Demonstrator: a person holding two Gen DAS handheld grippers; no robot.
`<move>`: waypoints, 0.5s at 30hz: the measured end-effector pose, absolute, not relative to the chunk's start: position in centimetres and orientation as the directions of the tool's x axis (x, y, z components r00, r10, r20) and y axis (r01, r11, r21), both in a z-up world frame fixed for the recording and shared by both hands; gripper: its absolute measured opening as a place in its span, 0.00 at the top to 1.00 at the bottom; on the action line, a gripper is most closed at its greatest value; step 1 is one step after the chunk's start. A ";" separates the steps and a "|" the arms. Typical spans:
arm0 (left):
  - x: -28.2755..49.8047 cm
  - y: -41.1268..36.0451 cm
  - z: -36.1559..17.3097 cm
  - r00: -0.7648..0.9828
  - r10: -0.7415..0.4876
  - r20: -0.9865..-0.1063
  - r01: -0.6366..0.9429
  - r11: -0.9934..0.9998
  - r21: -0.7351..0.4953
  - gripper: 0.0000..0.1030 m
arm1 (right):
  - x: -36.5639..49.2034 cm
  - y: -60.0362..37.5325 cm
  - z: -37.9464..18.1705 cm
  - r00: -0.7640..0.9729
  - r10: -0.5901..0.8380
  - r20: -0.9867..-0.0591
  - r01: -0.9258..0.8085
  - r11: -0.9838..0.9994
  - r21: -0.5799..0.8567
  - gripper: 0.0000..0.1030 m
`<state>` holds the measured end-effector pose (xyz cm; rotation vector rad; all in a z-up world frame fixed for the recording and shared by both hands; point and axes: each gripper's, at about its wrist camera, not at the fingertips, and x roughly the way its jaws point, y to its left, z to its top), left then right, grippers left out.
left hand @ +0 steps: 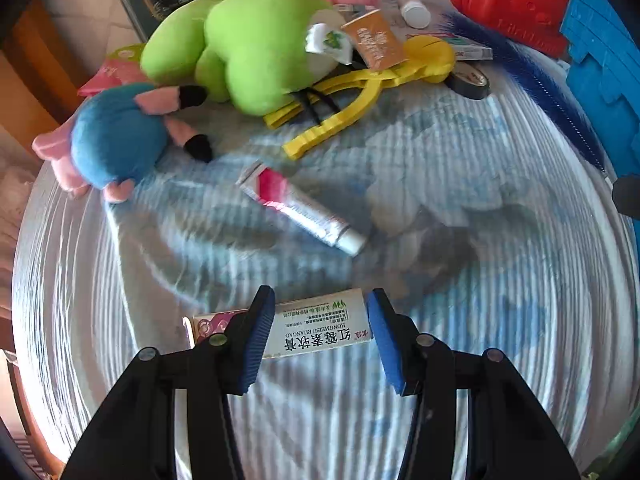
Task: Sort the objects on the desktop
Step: 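Grasp the pink-white ointment box with the left tool while the right tool grasps the red-white tube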
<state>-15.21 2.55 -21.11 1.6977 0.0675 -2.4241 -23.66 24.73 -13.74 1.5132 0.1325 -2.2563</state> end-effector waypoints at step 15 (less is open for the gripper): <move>-10.7 -6.5 -20.7 -0.335 -0.146 -0.931 0.551 -0.832 -0.067 0.54 | -22.5 17.9 -15.1 -0.258 -0.333 -0.907 0.538 -0.829 0.151 0.00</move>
